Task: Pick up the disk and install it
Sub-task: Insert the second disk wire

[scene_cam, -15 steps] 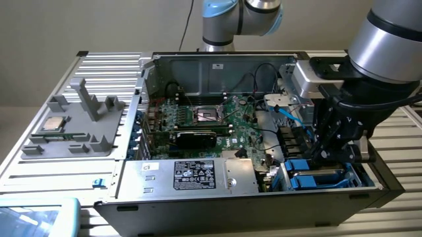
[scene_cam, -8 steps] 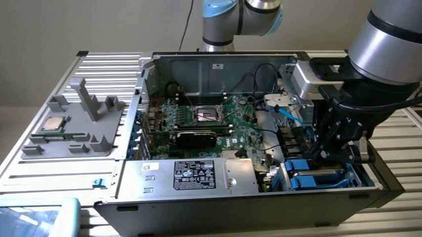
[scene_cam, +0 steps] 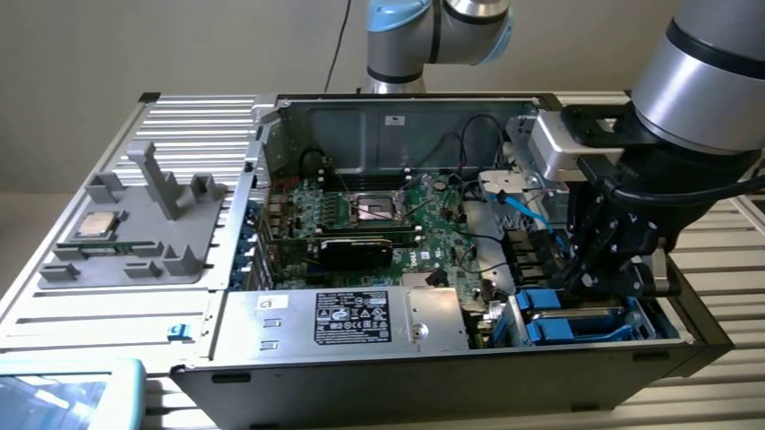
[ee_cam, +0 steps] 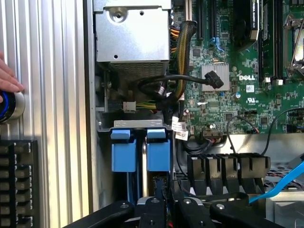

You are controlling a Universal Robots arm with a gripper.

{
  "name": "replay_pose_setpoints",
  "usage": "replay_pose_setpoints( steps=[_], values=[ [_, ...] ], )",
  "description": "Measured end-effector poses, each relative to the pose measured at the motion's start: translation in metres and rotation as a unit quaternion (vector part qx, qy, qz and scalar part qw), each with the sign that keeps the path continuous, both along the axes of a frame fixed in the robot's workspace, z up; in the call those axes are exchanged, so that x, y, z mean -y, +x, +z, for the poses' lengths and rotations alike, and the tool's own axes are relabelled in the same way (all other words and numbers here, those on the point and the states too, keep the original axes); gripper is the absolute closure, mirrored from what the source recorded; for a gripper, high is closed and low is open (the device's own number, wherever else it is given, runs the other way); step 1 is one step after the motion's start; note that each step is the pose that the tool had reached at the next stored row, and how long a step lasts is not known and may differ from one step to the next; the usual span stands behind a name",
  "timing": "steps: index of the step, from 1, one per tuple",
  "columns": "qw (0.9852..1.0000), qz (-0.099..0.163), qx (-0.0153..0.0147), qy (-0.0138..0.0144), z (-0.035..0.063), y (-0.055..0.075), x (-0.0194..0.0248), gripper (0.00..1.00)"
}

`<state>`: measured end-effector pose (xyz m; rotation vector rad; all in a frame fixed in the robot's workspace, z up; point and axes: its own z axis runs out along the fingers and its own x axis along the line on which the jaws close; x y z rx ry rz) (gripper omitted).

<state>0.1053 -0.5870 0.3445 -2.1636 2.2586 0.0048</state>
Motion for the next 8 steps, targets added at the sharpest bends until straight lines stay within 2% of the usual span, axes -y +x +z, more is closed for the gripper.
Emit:
replay_pose_setpoints(
  steps=[8],
  values=[
    [1.0, 0.001, 0.0017, 0.0018, 0.0, -0.0006, 0.0008, 0.84]
  ],
)
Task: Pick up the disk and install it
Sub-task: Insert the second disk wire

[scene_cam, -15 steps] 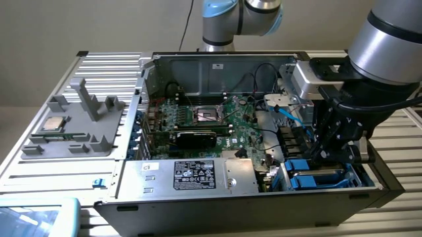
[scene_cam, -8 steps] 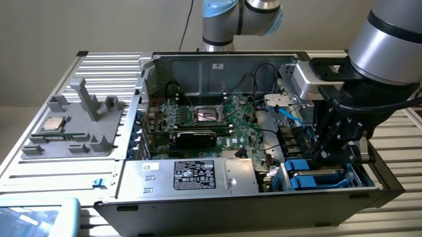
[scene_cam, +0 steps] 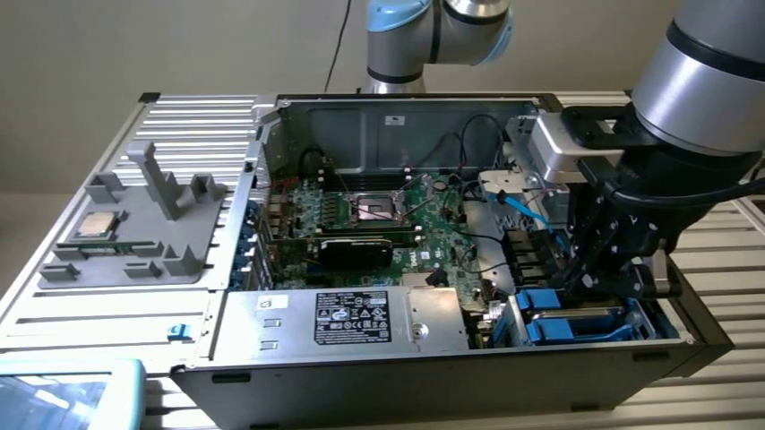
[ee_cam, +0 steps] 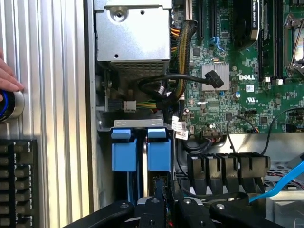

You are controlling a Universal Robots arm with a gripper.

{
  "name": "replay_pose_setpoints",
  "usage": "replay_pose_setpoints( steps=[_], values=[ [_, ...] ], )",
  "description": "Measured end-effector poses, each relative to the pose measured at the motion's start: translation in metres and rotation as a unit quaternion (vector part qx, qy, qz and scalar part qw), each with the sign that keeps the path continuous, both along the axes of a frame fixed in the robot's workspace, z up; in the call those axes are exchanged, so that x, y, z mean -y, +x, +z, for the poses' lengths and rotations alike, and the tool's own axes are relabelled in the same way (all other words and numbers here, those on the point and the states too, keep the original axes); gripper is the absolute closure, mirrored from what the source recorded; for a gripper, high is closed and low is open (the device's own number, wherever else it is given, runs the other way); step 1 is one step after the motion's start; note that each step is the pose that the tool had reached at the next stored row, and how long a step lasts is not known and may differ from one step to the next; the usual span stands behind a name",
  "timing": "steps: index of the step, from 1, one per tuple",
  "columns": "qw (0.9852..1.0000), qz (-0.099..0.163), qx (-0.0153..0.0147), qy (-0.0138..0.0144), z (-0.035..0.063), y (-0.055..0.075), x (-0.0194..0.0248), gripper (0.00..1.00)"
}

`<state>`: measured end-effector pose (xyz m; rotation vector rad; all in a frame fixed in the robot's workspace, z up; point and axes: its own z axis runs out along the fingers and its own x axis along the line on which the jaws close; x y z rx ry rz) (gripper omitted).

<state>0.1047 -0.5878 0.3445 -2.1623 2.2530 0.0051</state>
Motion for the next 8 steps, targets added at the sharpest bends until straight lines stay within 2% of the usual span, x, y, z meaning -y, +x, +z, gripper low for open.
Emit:
replay_pose_setpoints(
  steps=[8],
  values=[
    [0.9999, 0.01, 0.003, 0.0011, 0.0002, -0.0009, 0.0002, 0.84]
  ],
)
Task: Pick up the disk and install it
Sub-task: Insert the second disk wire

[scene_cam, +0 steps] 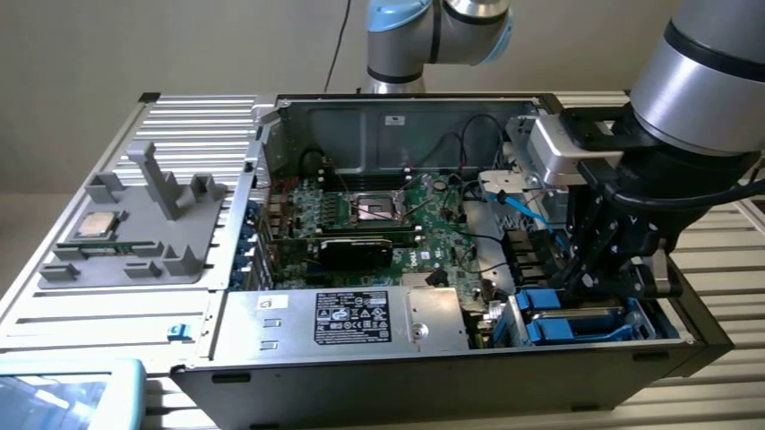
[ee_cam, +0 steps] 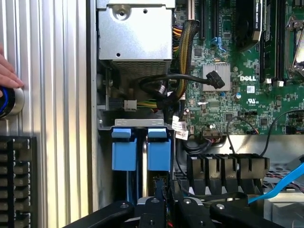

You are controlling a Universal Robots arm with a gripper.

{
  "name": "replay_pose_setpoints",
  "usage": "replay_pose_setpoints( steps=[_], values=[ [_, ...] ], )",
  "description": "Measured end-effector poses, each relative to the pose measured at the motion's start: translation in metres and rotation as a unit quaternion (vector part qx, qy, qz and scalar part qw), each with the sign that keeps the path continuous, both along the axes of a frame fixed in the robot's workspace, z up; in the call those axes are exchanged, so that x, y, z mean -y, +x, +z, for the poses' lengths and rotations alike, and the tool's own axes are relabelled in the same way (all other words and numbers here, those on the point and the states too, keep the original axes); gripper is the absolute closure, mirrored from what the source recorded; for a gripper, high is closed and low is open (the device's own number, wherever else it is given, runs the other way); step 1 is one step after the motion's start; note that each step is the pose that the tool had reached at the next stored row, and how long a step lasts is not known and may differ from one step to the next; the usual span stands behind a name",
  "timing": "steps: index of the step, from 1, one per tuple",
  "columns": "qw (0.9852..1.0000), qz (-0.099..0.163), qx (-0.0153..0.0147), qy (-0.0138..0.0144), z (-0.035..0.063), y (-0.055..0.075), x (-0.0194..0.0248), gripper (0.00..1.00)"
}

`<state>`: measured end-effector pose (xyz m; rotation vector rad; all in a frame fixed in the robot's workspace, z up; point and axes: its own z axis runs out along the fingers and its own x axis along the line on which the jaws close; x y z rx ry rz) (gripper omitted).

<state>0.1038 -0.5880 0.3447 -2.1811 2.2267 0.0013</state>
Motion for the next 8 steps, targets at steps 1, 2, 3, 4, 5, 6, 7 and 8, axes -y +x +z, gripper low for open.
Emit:
replay_pose_setpoints(
  steps=[1, 2, 3, 4, 5, 6, 7, 8],
  values=[
    [1.0, 0.0, 0.0002, 0.0001, -0.0001, -0.0001, 0.0003, 0.84],
    [1.0, 0.0, 0.0002, 0.0003, -0.0001, -0.0001, 0.0007, 0.84],
    [1.0, 0.001, 0.0003, 0.0004, -0.0002, -0.0001, 0.0014, 0.84],
    [1.0, 0.001, 0.0004, 0.0005, -0.0002, -0.0001, 0.0015, 0.84],
    [1.0, 0.001, 0.0004, 0.0006, -0.0002, -0.0001, 0.0015, 0.84],
    [1.0, 0.001, 0.0005, 0.0009, -0.0003, -0.0001, 0.0015, 0.84],
    [1.0, 0.001, 0.0006, 0.0013, -0.0004, -0.0001, 0.0016, 0.84],
    [1.0, 0.002, 0.0008, 0.0016, -0.0004, -0.0001, 0.0016, 0.84]
  ],
)
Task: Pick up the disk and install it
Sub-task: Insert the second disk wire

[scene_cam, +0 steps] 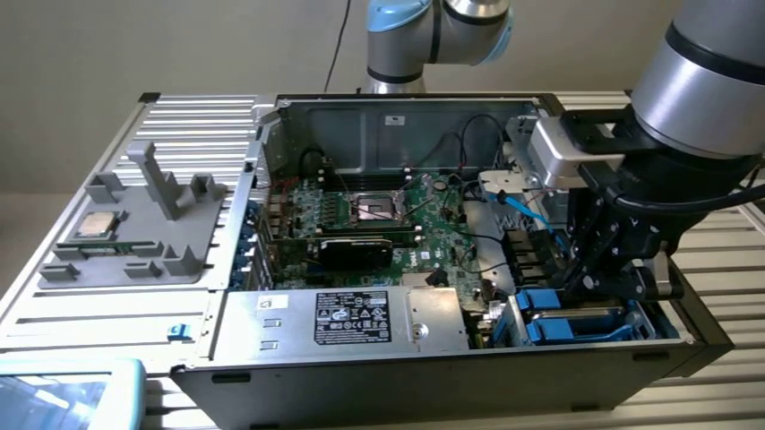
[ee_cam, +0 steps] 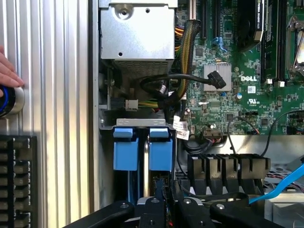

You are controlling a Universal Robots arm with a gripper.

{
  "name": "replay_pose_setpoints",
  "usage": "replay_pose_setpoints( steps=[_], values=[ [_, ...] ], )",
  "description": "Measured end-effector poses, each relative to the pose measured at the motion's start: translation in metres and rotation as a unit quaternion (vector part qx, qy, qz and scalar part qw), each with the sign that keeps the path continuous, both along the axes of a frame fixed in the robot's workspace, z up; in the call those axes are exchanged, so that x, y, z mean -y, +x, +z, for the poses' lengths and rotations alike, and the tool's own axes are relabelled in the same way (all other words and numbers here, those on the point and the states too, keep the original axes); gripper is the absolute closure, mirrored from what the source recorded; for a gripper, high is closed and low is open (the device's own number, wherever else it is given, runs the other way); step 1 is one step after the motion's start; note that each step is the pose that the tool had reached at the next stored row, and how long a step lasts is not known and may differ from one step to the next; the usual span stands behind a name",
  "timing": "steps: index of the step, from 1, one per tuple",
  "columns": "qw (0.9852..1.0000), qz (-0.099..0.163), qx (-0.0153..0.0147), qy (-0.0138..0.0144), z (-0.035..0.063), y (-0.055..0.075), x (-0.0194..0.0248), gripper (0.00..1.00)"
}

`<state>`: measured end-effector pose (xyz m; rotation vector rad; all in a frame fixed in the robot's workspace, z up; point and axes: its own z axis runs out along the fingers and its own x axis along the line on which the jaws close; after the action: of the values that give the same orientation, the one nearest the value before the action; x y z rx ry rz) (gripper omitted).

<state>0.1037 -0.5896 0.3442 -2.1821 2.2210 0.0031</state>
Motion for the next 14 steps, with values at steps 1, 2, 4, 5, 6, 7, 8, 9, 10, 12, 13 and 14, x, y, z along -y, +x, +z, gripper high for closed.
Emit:
replay_pose_setpoints(
  steps=[1, 2, 4, 5, 6, 7, 8, 9, 10, 12, 13, 14],
  values=[
    [1.0, 0.0, 0.0004, 0.0001, -0.0001, -0.0001, 0.0, 0.84],
    [1.0, 0.0, 0.0006, 0.0002, -0.0002, -0.0001, 0.0, 0.84],
    [1.0, 0.001, 0.0011, 0.0003, -0.0007, -0.0002, 0.0, 0.84],
    [1.0, 0.001, 0.0013, 0.0003, -0.0008, -0.0002, 0.0, 0.84],
    [1.0, 0.002, 0.0015, 0.0003, -0.001, -0.0002, 0.0, 0.84],
    [1.0, 0.002, 0.0017, 0.0003, -0.0012, -0.0003, 0.0, 0.84],
    [1.0, 0.002, 0.0018, 0.0003, -0.0013, -0.0003, 0.0, 0.84],
    [1.0, 0.002, 0.002, 0.0004, -0.0015, -0.0003, -0.0001, 0.84],
    [1.0, 0.002, 0.0022, 0.0005, -0.0017, -0.0003, -0.0002, 0.84],
    [1.0, 0.003, 0.0024, 0.0005, -0.0018, -0.0003, -0.0006, 0.84],
    [1.0, 0.003, 0.0025, 0.0004, -0.0017, -0.0004, -0.0007, 0.84],
    [1.0, 0.003, 0.0026, 0.0004, -0.0017, -0.0005, -0.0009, 0.84]
  ],
)
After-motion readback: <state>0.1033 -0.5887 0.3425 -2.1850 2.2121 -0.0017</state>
